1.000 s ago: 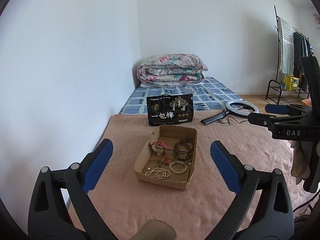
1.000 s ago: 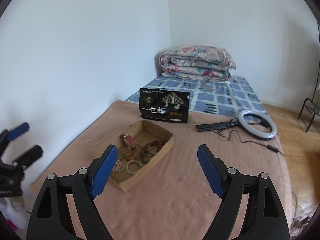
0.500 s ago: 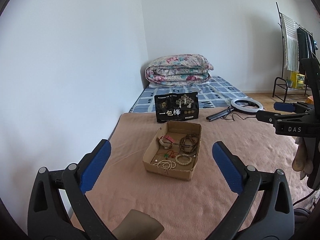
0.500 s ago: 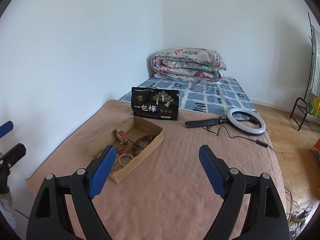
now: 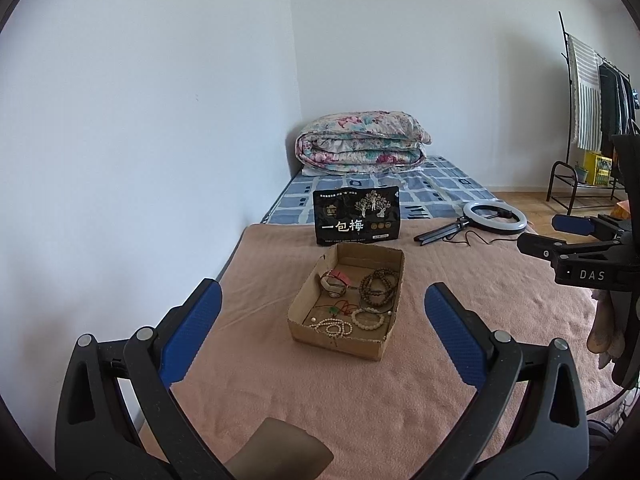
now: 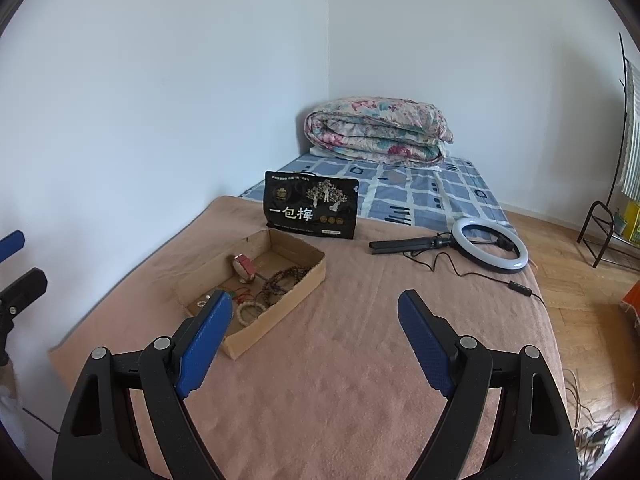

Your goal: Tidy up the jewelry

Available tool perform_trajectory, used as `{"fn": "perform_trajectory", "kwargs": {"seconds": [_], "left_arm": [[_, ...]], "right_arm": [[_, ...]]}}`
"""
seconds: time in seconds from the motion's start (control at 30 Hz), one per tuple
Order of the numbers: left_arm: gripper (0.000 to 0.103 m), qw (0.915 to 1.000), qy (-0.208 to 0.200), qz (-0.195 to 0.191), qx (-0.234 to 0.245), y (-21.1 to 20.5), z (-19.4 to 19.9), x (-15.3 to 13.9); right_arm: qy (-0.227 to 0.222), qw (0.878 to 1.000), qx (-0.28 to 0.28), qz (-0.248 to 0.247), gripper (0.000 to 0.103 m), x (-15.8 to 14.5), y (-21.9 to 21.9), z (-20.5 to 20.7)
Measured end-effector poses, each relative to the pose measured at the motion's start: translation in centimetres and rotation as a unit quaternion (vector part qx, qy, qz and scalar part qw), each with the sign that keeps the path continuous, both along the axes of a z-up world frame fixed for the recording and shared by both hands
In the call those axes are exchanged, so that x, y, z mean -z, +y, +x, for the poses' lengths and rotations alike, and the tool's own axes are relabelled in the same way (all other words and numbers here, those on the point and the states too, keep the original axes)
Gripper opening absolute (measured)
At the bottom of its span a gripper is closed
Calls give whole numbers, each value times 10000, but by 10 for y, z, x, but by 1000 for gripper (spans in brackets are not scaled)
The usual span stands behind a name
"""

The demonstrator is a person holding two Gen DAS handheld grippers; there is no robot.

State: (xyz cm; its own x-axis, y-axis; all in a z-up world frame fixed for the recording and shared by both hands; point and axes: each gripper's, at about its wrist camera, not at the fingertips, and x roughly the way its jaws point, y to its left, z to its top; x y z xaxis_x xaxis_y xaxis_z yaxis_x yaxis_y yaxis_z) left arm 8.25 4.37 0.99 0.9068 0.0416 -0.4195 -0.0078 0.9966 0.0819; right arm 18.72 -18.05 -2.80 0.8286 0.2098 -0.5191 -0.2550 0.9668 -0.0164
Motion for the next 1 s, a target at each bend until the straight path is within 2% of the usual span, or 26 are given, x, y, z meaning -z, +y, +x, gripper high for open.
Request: {"fn": "perform_trajectory", "kwargs": {"seconds": [1.0], "left_arm": [[103,10000,6,-12,0,1,0,3]], "right_arm": [[42,10000,25,-8,85,2,-6,2]]}}
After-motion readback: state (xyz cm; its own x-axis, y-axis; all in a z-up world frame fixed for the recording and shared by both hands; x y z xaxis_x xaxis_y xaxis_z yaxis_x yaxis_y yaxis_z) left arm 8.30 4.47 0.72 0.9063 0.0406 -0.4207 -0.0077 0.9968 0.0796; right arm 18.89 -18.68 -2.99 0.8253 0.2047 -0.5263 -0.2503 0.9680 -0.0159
